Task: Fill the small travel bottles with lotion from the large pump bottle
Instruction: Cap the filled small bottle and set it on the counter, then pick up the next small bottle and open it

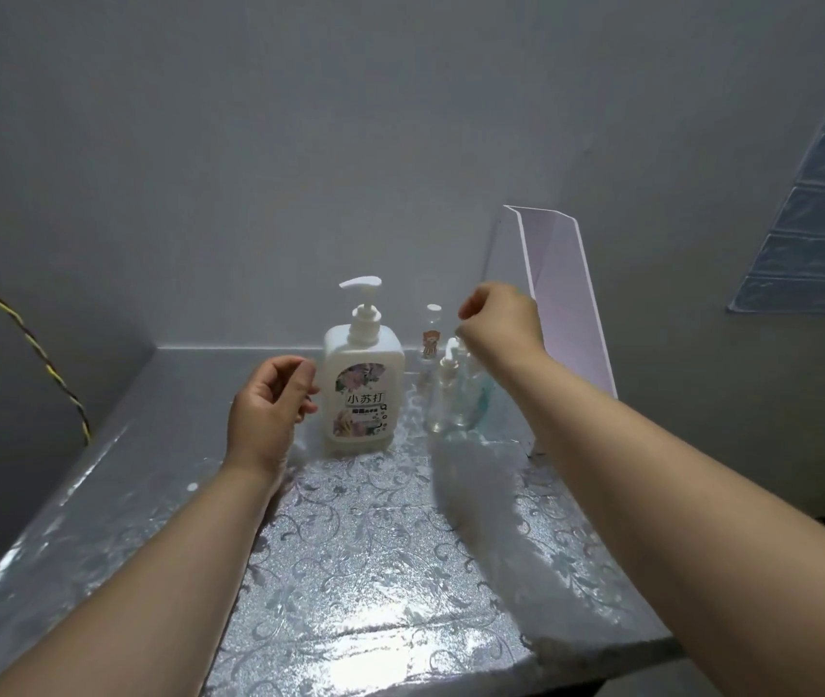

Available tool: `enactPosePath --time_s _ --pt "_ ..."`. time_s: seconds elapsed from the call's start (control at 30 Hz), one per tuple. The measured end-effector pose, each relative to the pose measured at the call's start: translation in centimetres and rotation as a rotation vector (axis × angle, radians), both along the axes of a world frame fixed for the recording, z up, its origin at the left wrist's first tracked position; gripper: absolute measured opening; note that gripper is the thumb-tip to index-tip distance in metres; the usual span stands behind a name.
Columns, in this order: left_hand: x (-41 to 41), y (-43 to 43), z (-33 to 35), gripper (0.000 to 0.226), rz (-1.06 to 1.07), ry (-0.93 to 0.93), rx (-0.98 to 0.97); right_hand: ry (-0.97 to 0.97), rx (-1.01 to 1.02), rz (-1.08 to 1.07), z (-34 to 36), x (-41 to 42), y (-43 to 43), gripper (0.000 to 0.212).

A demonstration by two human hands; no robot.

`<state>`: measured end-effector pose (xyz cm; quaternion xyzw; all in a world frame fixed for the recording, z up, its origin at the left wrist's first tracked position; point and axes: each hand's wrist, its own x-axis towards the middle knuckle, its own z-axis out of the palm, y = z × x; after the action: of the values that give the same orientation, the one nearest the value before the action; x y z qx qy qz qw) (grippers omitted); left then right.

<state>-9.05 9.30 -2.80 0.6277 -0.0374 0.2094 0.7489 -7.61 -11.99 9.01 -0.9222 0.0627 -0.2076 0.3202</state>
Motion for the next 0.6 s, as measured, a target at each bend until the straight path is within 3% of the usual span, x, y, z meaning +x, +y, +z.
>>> enactPosePath --time_s 0.1,0.3,0.47,0.6 --pt "0.8 -0.4 1.1 0.01 0.094 0.006 -0.005 0.015 -0.062 0.017 1.3 3.4 0.1 0.017" --pt "2.9 -0.7 2.8 0.017 0.161 0.029 0.081 0.285 -0.428 0.101 2.8 9.5 1.5 0.034" --pt "5.0 0.2 4.2 0.019 0.158 0.023 0.127 0.519 -0.871 0.149 2.5 12.9 2.8 0.042" --pt "6.6 0.7 4.6 0.02 0.112 0.044 0.148 0.608 -1.001 0.15 1.8 14.6 3.3 0.044"
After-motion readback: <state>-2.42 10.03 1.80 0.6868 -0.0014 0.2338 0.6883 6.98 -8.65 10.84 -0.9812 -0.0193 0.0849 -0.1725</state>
